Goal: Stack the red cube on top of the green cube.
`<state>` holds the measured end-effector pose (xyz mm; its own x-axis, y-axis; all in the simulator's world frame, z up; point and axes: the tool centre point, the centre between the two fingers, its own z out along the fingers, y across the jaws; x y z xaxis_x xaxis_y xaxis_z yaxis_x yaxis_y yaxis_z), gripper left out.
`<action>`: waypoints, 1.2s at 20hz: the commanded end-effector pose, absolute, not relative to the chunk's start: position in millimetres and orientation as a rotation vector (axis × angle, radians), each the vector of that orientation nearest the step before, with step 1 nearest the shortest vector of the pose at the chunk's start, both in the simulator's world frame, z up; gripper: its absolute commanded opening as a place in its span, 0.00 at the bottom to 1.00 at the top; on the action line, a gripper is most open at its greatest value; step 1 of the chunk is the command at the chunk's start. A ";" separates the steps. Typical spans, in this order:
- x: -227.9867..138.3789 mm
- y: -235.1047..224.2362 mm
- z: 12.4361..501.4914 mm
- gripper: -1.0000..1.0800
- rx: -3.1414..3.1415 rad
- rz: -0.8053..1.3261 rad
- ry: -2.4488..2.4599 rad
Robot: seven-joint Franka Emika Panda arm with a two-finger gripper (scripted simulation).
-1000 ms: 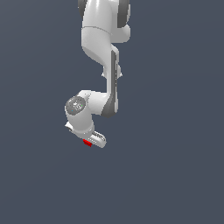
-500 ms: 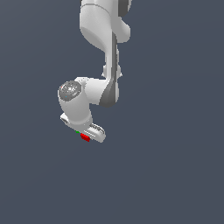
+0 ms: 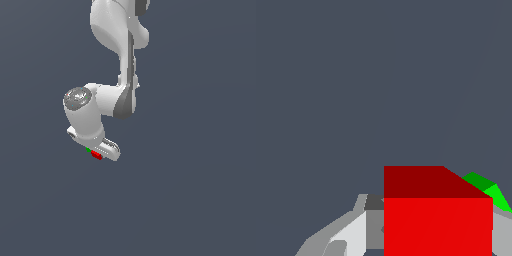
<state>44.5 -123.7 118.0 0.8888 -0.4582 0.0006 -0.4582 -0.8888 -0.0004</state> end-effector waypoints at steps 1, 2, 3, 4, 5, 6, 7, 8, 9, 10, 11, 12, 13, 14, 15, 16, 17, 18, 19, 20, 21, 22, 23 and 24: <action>42.5 -125.3 117.0 0.00 -3.053 -0.001 0.741; 41.0 -126.4 116.0 0.00 -3.053 -0.001 0.741; 39.1 -127.8 114.8 0.00 -3.053 -0.001 0.741; 36.8 -129.5 113.4 0.00 -3.053 -0.001 0.741; 34.2 -131.5 111.8 0.00 -3.053 -0.001 0.741; 31.1 -133.8 109.9 0.00 -3.053 -0.001 0.741; 27.7 -136.4 107.7 0.00 -3.053 -0.001 0.741; 23.8 -139.4 105.2 0.00 -3.053 -0.001 0.741; 19.4 -142.7 102.4 0.00 -3.053 -0.001 0.741; 14.5 -146.4 99.2 0.00 -3.053 -0.001 0.741; 9.2 -150.5 95.8 0.00 -3.053 -0.001 0.741; 3.4 -154.9 92.1 0.00 -3.053 -0.001 0.741; -2.3 -159.3 88.5 0.00 -3.053 -0.001 0.741; -7.7 -163.5 85.0 0.00 -3.053 -0.001 0.741; -12.8 -167.6 81.4 0.00 -3.054 0.000 0.741; -17.7 -171.6 78.2 0.00 -3.054 0.000 0.741; -22.2 -175.3 75.1 0.00 -3.054 0.000 0.741; -26.4 -178.8 72.2 0.00 -3.054 0.000 0.741; -30.2 -182.0 69.7 0.00 -3.054 0.000 0.741; -33.6 -184.8 67.4 0.00 -3.054 0.000 0.741; -36.5 -187.2 65.4 0.00 -3.054 0.000 0.741; -38.9 -189.2 63.7 0.00 -3.054 0.000 0.741; -40.9 -190.9 62.4 0.00 -3.054 0.000 0.741; -42.3 -192.2 61.3 0.00 -3.054 0.000 0.741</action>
